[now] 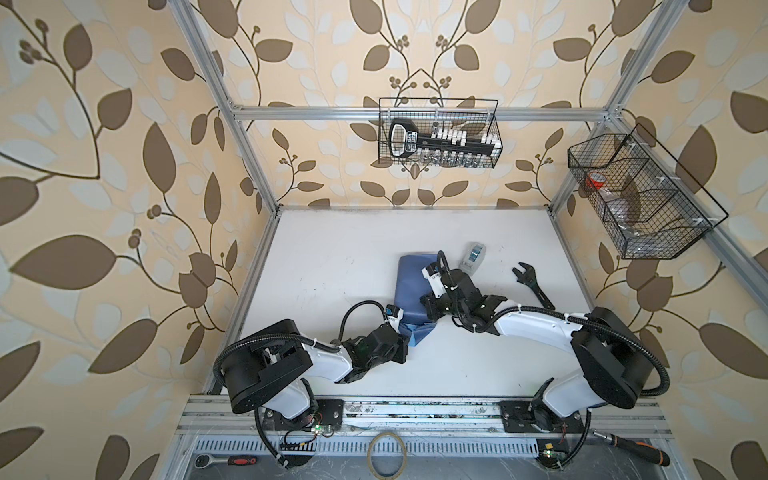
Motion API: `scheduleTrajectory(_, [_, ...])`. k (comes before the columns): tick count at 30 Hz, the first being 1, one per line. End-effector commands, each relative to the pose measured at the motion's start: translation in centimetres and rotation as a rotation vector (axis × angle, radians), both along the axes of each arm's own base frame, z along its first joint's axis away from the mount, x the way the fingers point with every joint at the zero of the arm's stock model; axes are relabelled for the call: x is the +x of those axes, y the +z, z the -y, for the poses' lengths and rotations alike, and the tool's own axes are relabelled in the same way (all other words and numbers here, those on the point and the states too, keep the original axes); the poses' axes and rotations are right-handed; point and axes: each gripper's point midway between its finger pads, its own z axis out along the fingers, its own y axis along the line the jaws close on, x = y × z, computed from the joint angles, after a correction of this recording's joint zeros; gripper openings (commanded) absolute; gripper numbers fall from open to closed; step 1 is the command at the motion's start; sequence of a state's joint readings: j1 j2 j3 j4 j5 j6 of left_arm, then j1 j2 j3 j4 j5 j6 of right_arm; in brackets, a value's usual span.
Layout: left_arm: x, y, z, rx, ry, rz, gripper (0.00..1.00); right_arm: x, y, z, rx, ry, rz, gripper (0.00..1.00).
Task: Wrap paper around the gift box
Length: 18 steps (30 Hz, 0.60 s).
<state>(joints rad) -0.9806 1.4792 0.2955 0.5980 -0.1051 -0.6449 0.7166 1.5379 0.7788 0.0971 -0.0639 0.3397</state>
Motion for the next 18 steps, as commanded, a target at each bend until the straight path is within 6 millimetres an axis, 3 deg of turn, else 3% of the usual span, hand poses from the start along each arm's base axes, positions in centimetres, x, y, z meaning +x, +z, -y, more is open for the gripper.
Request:
scheduleTrajectory(1, [-2.5,-3.5,-2.8,0.117,0.010,-0.108,0.00,-3.9,-5.2,2.1,-0.124,0.038,-0.187,0.07])
scheduleTrajectory(7, [-2.0,-2.4,-3.5,0.129,0.037,-0.063,0.00,-3.9,-5.3,2.0,-0.123,0.038,-0.190,0.07])
scheduleTrajectory(18, [0.4,-2.7,-3.6,0.130,0.053,-0.074,0.00,-4.0,-5.2,2.2,-0.129,0.040,-0.186,0.06])
